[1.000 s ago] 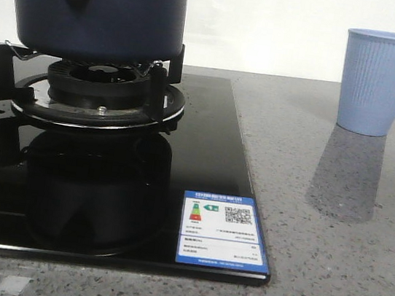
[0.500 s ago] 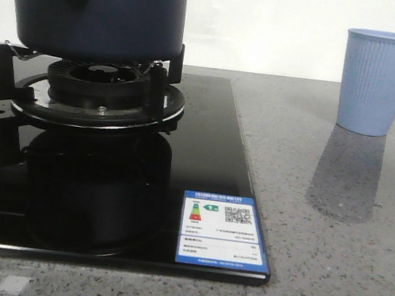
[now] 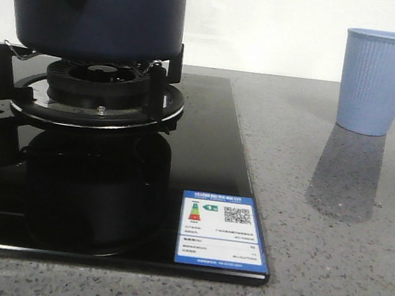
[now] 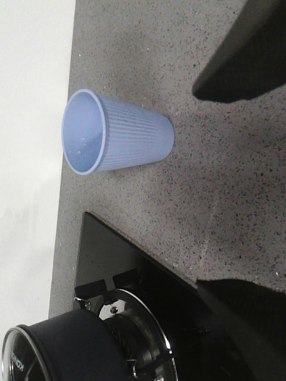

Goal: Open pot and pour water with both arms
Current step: 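Grasp the blue cone knob of the pot lid with the left gripper, then close the right gripper around the light blue ribbed cup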

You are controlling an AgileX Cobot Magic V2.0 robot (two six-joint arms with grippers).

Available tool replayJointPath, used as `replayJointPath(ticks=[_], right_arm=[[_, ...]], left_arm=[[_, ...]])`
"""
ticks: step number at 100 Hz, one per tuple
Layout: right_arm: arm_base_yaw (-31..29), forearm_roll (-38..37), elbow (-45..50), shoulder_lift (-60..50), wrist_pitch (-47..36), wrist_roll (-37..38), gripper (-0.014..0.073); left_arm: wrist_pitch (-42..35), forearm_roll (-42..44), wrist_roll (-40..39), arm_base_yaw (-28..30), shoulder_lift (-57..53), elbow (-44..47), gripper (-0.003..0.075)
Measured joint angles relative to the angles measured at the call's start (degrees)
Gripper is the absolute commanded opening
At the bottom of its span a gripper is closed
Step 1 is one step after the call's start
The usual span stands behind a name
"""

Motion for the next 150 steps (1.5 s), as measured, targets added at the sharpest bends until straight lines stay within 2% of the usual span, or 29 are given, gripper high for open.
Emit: replayJointPath(ticks=[53,87,150], right_arm=[[0.0,0.0,0.0,0.0,0.8,0.0,0.0530],[0.0,0.0,0.0,0.0,0.8,-0.1,0.0530],[0.0,0.0,0.0,0.3,1.2,-0.1,0.0530]], left_arm=[[-2.8,0.2,0.0,-0.2,11.6,-8.0,0.0542],[-3.7,0.6,0.0,-0.4,12.1,-8.0,0.0353],[-3.0,0.6,0.0,0.3,8.6,-8.0,0.0353]])
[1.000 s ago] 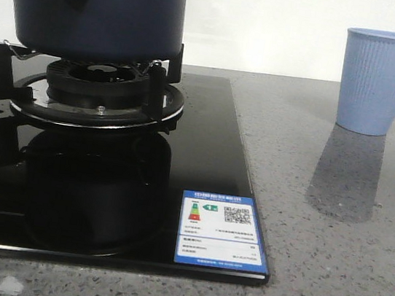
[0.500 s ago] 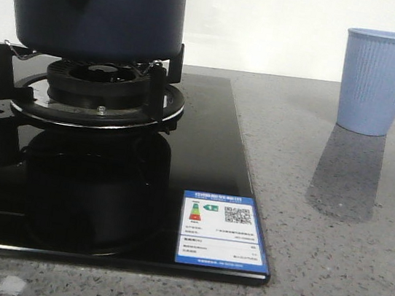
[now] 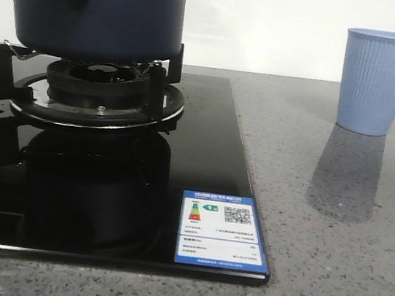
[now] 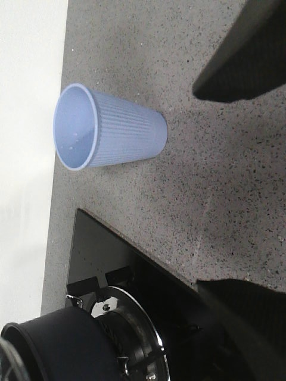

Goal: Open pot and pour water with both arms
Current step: 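Close the right gripper around the light blue ribbed cup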

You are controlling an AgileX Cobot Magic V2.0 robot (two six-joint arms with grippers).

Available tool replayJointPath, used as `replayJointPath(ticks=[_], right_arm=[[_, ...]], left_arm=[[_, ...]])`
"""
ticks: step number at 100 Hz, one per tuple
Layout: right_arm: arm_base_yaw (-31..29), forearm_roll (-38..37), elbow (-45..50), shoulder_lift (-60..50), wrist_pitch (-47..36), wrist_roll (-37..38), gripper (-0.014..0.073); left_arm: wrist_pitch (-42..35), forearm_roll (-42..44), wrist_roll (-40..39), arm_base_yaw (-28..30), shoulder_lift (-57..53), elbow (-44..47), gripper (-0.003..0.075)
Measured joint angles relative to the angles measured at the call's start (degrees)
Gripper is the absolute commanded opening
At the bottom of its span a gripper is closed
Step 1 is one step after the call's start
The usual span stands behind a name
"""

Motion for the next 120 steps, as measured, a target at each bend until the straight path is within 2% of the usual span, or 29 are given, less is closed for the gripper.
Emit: replayJointPath(ticks=[26,80,120], right_arm=[[0.0,0.0,0.0,5.4,-1.7,0.0,0.0530],[0.4,1.9,-0.6,26.9,-21.7,0.0,0.0530],[5.9,2.3,-5.4,39.7,-32.0,0.0,0.0530]], left_arm=[[0.3,0.0,0.0,4.8,-5.0,0.0,0.0353],[4.7,0.0,0.0,16.2,-11.4,0.0,0.0353],[5.3,0.0,0.0,17.3,-11.4,0.0,0.0353]])
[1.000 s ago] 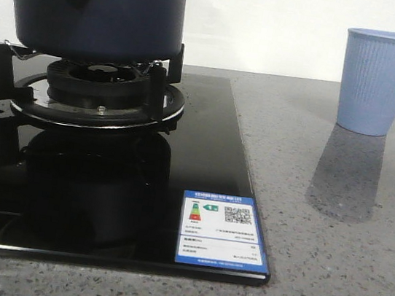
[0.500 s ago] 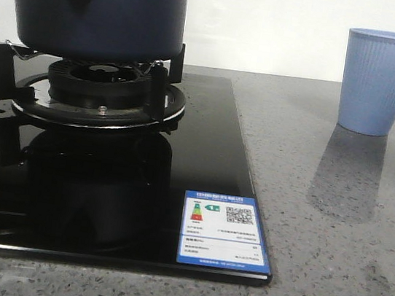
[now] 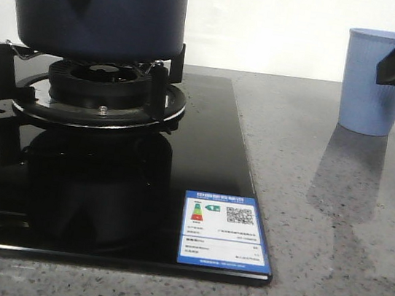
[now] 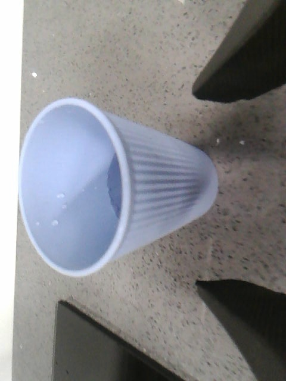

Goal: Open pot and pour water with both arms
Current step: 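Close the right gripper around the light blue ribbed cup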

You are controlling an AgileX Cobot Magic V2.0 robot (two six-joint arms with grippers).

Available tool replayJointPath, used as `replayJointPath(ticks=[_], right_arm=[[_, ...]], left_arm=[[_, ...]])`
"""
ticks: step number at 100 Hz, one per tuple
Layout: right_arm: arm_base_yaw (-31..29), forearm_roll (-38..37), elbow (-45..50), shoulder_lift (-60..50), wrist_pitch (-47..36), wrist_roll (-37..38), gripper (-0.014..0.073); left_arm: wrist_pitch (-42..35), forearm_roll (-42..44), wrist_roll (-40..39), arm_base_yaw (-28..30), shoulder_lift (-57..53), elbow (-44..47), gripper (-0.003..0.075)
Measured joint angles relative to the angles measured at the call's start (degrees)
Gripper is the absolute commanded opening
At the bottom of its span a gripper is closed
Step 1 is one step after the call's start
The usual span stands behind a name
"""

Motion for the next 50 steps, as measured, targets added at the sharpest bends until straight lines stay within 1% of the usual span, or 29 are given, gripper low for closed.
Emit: replayJointPath(ticks=[14,50], right_arm=[[0.2,0.1,-0.5,3.1,-3.5,0.0,0.0530],[0.3,0.4,-6.6,10.5,-4.6,0.3,0.0530]], left_arm=[[0.0,0.0,0.0,0.0,0.0,0.0,0.0353],[0.0,0.0,0.0,0.0,0.0,0.0,0.0353]])
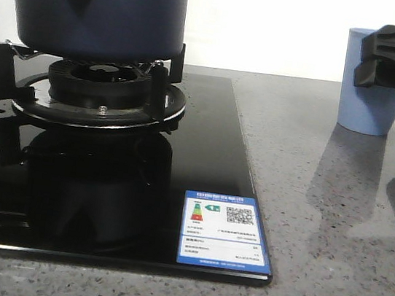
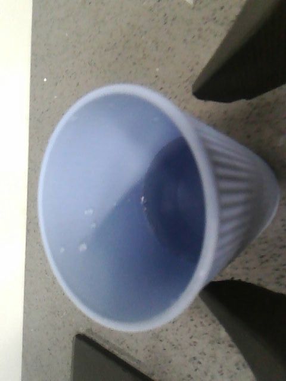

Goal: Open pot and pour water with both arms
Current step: 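Close the right gripper around the light blue ribbed cup, then lift the held cup up toward the pot with the right gripper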

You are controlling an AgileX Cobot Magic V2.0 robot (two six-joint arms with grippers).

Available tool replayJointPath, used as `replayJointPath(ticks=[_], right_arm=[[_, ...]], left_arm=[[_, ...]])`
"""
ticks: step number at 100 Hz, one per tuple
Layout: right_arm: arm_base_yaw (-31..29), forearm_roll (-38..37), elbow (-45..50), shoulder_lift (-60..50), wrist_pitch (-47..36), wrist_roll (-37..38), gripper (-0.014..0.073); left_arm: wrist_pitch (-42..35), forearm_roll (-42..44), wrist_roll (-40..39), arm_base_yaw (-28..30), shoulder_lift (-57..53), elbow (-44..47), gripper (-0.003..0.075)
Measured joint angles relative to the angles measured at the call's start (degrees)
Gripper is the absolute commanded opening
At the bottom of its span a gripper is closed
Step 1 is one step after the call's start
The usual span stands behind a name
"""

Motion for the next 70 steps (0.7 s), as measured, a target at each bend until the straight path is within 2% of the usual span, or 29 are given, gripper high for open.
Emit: replayJointPath(ticks=[26,70], right_arm=[[0.0,0.1,-3.9,5.1,-0.1,0.1,0.0531],[0.0,0.1,-4.4,10.9,-6.3,1.5,0.0531]], left_arm=[[0.0,0.0,0.0,0.0,0.0,0.0,0.0353],[0.0,0.0,0.0,0.0,0.0,0.0,0.0353]])
